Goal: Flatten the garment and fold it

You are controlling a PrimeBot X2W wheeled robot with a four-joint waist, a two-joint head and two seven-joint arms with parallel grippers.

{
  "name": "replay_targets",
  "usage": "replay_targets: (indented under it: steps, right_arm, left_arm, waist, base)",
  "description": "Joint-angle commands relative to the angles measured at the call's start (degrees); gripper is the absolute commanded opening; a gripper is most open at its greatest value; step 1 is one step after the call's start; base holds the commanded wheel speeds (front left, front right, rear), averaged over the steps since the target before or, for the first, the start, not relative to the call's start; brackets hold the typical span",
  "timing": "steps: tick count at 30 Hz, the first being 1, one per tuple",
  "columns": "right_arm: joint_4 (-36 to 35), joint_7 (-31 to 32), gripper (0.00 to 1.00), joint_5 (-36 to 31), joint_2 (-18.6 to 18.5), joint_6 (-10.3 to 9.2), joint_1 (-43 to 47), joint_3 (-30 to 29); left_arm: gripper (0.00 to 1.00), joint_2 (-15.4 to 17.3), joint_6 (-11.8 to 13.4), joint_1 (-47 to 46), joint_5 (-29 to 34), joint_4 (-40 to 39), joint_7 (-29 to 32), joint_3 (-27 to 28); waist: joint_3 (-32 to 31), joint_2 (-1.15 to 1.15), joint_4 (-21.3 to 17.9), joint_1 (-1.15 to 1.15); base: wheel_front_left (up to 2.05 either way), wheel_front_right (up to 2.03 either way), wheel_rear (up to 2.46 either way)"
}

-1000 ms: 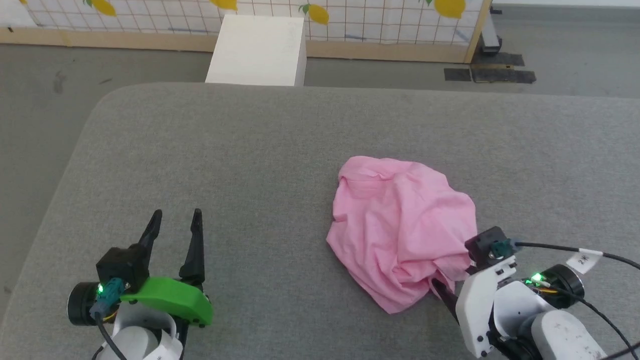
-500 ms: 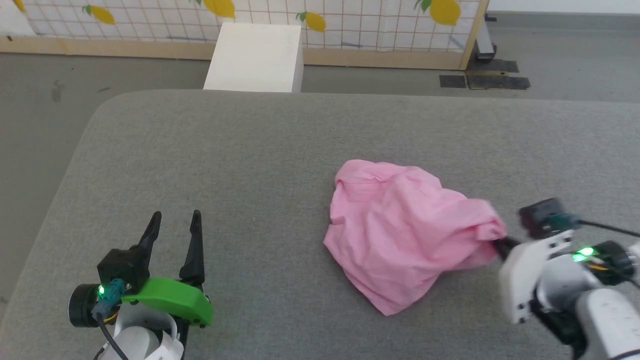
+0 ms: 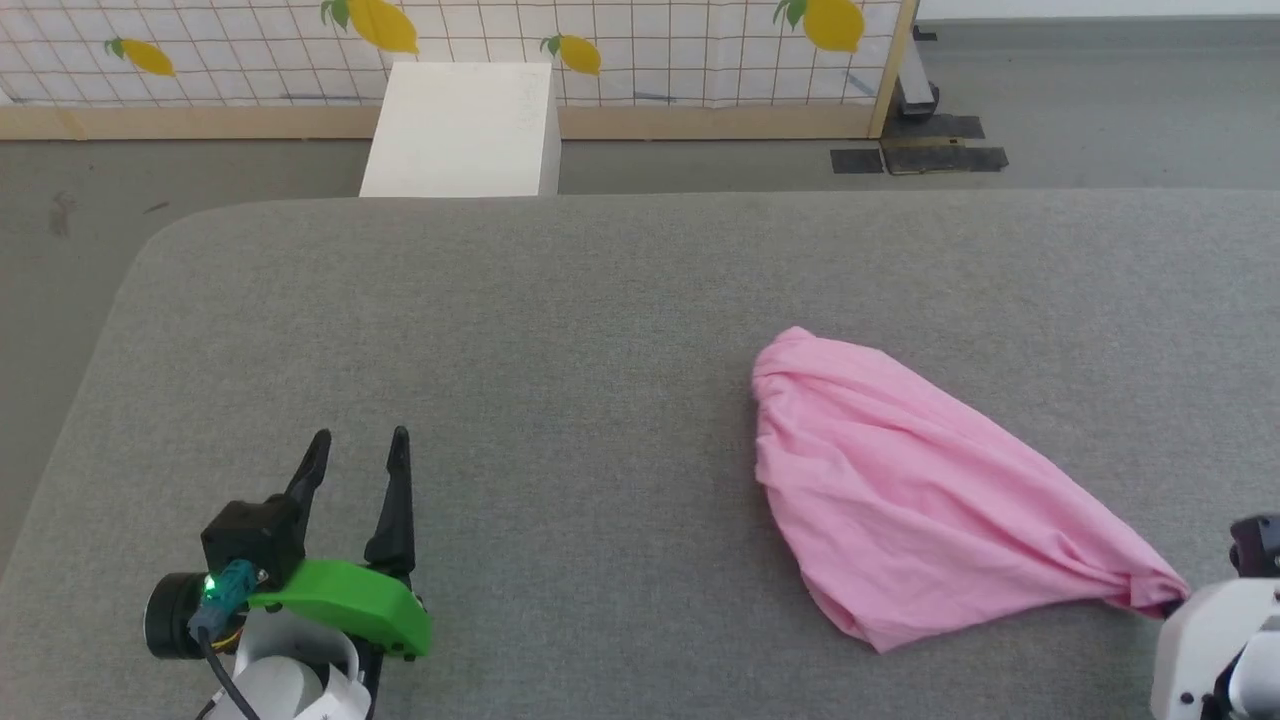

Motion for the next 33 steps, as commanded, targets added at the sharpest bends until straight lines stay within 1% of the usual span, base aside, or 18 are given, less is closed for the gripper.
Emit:
replay_targets:
  steps: [1, 2, 5, 9, 12, 15, 17, 21, 27, 30, 33]
  right_arm:
    - [1.18, -1.5, 0.54, -0.39, 0.92, -0.1, 0.43, -0.74]
    - [2.3, -2.61, 1.0, -0.83, 1.36, -0.1, 0.64, -0.99]
    - [3.69, -7.4, 1.0, -1.24, 3.34, -0.1, 0.32, -2.62]
    - [2.89, -16.18, 1.0, -2.95, 6.84, -0.1, 0.07, -6.8]
    - [0.9, -21.76, 1.0, -4.66, 9.01, -0.1, 0.54, -8.64]
    - [-1.4, -25.12, 1.0, -5.83, 10.53, -0.1, 1.08, -9.28]
    - [-2.65, -26.19, 1.0, -6.42, 11.14, -0.1, 1.53, -8.95]
    - [-6.16, -27.29, 1.0, -7.15, 12.08, -0.1, 2.98, -6.18]
    - [-12.37, -25.66, 1.0, -7.51, 12.68, -0.1, 6.53, -0.16]
    - [-14.95, -24.51, 1.0, -7.19, 12.81, -0.1, 8.56, 2.1]
    - [-17.41, -23.63, 1.0, -6.75, 12.89, -0.1, 9.92, 3.5]
  left_arm:
    - [1.0, 0.27, 0.4, 0.23, -0.1, 0.1, 0.2, -0.03]
    - [1.0, 0.31, 0.45, 0.31, -0.14, 0.17, 0.31, -0.08]
    - [1.0, 0.47, 0.58, 0.59, -0.28, 0.27, 0.44, -0.11]
    - [1.0, 0.54, 0.7, 1.07, -0.45, 0.44, 0.66, -0.34]
    - [1.0, 0.53, 0.85, 1.67, -0.66, 0.57, 0.85, -0.5]
    - [1.0, 0.62, 1.03, 2.43, -0.93, 0.63, 1.03, -0.55]
    - [1.0, 0.64, 1.14, 2.87, -1.1, 0.66, 1.15, -0.6]
    - [1.0, 0.58, 1.42, 3.57, -1.19, 0.59, 1.54, -1.02]
    - [1.0, 0.66, 1.5, 4.19, -1.3, 0.15, 2.21, -1.7]
    - [1.0, 0.31, 0.93, 3.76, -1.27, -0.13, 3.09, -2.87]
    - [1.0, -0.57, -0.25, 2.06, -1.3, 0.01, 4.79, -4.78]
  waist:
    - [-0.02, 0.4, -0.16, 0.0]
    - [-0.04, 0.4, -0.17, 0.0]
    - [-0.23, 0.4, -0.3, 0.0]
    - [-1.15, 0.4, -0.23, 0.0]
    - [-2.24, 0.4, -0.31, 0.0]
    - [-3.42, 0.4, -0.52, 0.0]
    - [-4.08, 0.4, -0.61, 0.0]
    - [-5.28, 0.4, -0.75, 0.0]
    - [-6.44, 0.4, -1.02, 0.0]
    - [-6.62, 0.4, -1.08, 0.0]
    - [-6.13, 0.4, -1.53, 0.0]
  base:
    - [0.0, 0.0, 0.0]
    - [0.0, 0.0, 0.0]
    - [0.0, 0.0, 0.0]
    - [0.0, 0.0, 0.0]
    - [0.0, 0.0, 0.0]
    - [0.0, 0.0, 0.0]
    - [0.0, 0.0, 0.0]
    - [0.0, 0.0, 0.0]
    - [0.0, 0.0, 0.0]
    - [0.0, 0.0, 0.0]
    - [0.0, 0.0, 0.0]
